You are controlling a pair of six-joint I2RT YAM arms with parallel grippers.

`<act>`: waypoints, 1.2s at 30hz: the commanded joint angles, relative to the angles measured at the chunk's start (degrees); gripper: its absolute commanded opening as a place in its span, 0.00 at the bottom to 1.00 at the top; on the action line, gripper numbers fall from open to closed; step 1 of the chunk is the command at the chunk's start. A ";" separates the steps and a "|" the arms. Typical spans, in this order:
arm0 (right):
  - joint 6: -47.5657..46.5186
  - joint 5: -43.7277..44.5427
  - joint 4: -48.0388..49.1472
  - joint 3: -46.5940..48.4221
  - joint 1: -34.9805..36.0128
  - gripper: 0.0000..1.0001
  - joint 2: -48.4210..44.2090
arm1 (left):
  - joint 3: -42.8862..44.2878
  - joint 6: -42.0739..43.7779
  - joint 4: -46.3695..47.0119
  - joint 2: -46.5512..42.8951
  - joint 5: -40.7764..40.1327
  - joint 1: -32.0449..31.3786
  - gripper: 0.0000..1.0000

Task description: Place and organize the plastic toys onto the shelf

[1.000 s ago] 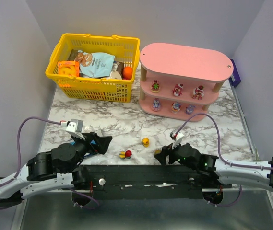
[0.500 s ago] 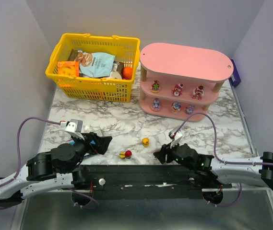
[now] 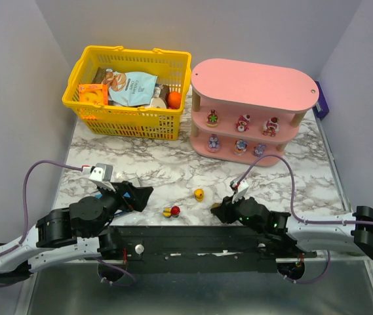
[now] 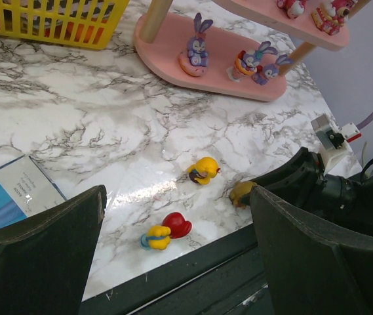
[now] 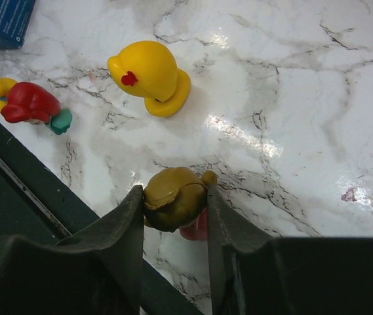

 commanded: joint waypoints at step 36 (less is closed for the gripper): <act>-14.36 40.47 -49.81 74.95 -20.30 0.04 0.53 | -0.18 -2.10 -1.32 0.75 0.45 -0.01 0.99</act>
